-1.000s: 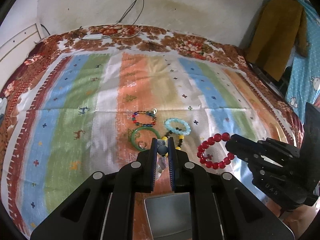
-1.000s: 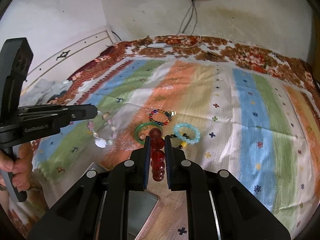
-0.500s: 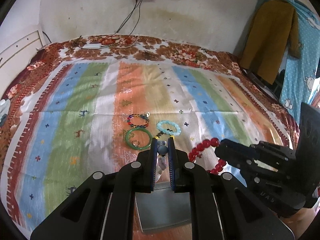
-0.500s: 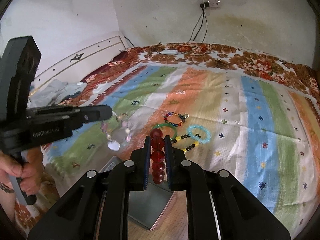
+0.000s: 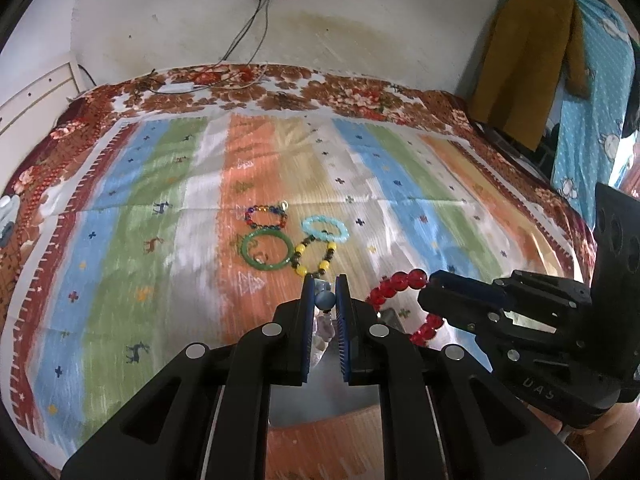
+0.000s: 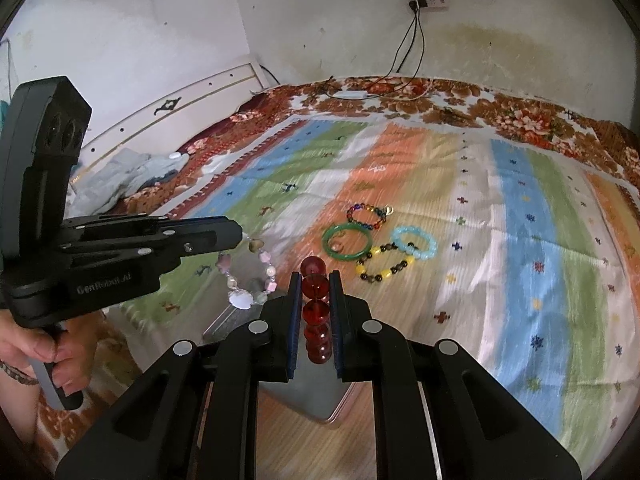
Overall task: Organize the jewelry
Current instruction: 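Open both tools to drop the bracelets into the tin box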
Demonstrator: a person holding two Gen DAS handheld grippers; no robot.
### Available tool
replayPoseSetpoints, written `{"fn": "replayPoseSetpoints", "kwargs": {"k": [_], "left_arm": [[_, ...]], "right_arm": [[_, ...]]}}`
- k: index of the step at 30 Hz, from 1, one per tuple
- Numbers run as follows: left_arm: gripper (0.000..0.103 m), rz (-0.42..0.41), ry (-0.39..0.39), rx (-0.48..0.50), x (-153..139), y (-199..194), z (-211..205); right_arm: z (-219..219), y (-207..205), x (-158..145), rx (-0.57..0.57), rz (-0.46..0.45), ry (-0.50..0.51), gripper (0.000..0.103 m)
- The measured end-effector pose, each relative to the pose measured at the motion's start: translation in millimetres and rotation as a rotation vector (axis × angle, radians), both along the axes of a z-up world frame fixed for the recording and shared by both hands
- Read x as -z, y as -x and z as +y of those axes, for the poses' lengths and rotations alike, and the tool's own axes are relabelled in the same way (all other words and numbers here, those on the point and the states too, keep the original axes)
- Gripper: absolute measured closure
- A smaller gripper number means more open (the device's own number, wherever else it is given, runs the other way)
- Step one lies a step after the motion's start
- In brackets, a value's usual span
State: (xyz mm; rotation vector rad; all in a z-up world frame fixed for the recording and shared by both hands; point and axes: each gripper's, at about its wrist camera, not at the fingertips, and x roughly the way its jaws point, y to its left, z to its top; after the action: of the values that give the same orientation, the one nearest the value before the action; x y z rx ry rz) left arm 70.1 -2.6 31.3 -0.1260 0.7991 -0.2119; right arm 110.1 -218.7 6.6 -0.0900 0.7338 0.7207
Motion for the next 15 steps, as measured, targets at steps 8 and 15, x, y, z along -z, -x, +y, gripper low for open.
{"fn": "replayPoseSetpoints", "kwargs": {"k": [8,15], "left_arm": [[0.093,0.014,-0.013,-0.012,8,8,-2],[0.086,0.045,-0.022,-0.042,17,9,-1]], "right_arm": [[-4,9,9,0.004,0.026,0.002,0.089],[-10,7,14,0.013,0.074,-0.029,0.084]]}}
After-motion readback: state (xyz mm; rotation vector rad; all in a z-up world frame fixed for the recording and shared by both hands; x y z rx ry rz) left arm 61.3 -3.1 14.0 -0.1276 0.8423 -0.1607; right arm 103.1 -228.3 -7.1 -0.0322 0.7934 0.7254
